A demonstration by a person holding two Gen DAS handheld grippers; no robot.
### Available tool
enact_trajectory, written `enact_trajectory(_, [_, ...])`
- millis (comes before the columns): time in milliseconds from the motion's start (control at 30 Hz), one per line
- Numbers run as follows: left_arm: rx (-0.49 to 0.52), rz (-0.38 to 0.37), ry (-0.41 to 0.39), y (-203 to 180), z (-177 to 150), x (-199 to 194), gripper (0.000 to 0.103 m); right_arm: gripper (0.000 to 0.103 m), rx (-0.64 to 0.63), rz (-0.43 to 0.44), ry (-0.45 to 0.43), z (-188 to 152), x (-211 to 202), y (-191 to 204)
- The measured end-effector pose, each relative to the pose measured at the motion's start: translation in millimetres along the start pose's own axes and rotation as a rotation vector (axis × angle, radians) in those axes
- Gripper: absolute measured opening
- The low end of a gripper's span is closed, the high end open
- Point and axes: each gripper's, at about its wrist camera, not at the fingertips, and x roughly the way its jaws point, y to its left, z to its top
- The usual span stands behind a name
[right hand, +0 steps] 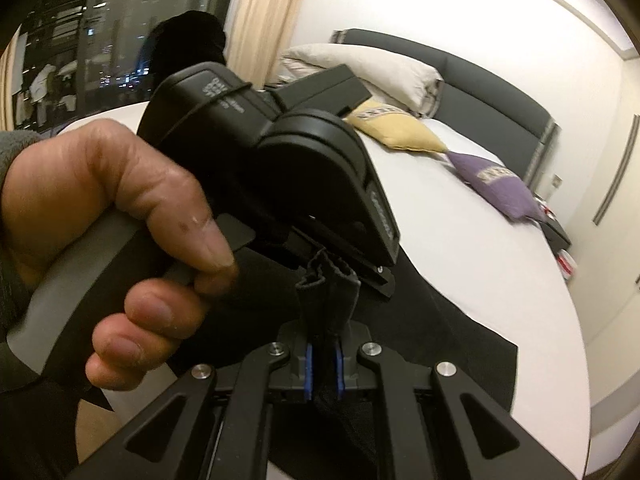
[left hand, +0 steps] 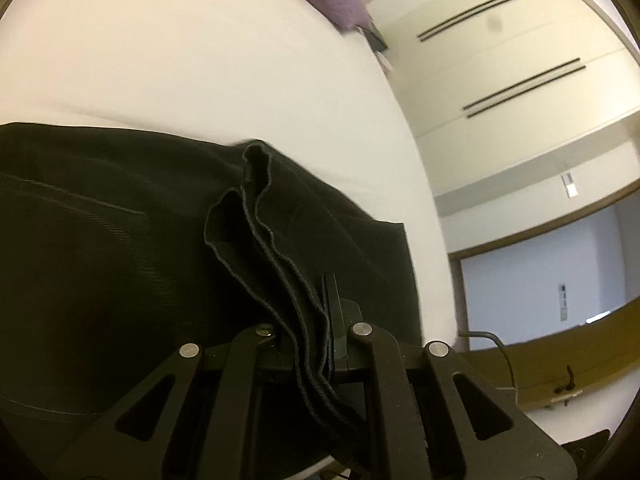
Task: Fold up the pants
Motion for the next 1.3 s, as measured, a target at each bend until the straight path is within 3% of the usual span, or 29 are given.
enact_trajectory(100, [-0.028,0.046,0.010,22.6,-4.5,3.7,0.007,0.009,-0.005,0.046,0.036,0.4,19.2,6.9])
enact_trajectory(200, [-0.096,0.054,0.061,51.5,-12.5,28.0,0.010,0.014,0.002,0.104,0.140,-17.4,46.2,15.8])
enact_trajectory(267, [-0.122,0.017,0.041,58.2,-16.3,22.4,0.010,0.025,0.018,0.149,0.203,-28.5,53.1,16.5])
enact_trajectory(300, [-0.123,0.030,0.036,56.7,-17.1,16.2,0.011,0.028,0.033,0.166,0.200,-35.1,46.5,11.5])
enact_trajectory(367, [-0.086,0.091,0.028,48.4,-17.1,2.3,0.014,0.045,0.098,0.220,0.189,-43.2,30.0,-5.3])
enact_trajectory(467, [-0.001,0.253,-0.030,32.5,-13.3,-34.6,0.021,0.045,0.249,0.277,0.152,-52.1,-0.2,-51.0])
enact_trajectory(533, [0.022,0.295,-0.095,21.2,-12.8,-58.0,0.021,0.045,0.382,0.278,0.122,-56.2,-12.3,-93.0])
enact_trajectory(633, [0.063,0.248,-0.147,-1.9,-15.8,-70.5,0.021,0.045,0.648,0.360,0.076,-76.3,-10.2,-160.1])
enact_trajectory(733, [0.152,0.211,-0.078,-28.1,-27.0,-34.7,0.021,0.045,0.885,0.452,0.122,-118.4,16.8,-198.2])
enact_trajectory(800, [0.146,0.207,-0.005,-20.8,-41.7,-2.3,0.021,0.031,0.972,0.477,0.159,-152.3,30.9,-208.8])
enact_trajectory(833, [0.111,0.212,0.020,-8.8,-49.6,8.7,0.021,0.008,0.995,0.480,0.147,-163.3,30.0,-209.2])
enact_trajectory(867, [0.095,0.185,0.001,7.0,-55.9,1.0,0.021,0.000,1.019,0.467,0.146,-173.9,28.0,-216.2])
enact_trajectory(967, [0.082,0.127,-0.033,20.9,-78.1,-19.5,0.021,0.000,1.076,0.453,0.148,-192.6,15.0,-236.4])
enact_trajectory(1033, [0.099,0.149,-0.043,19.0,-82.2,-30.3,0.021,0.007,1.069,0.416,0.154,-184.4,3.5,-251.8])
enact_trajectory(1100, [0.121,0.171,-0.084,9.8,-82.3,-38.6,0.021,0.017,1.064,0.466,0.102,-162.6,2.6,-267.5])
enact_trajectory(1167, [0.141,0.136,-0.124,3.2,-81.2,-54.5,0.021,0.040,1.054,0.519,0.060,-135.1,7.3,-266.2])
enact_trajectory(1267, [0.141,0.172,-0.118,5.6,-78.3,-49.0,0.022,0.049,1.048,0.670,0.098,-99.9,52.5,-259.1])
enact_trajectory(1300, [0.127,0.197,-0.100,14.3,-78.0,-43.6,0.021,0.049,1.044,0.663,0.142,-94.2,73.2,-259.0])
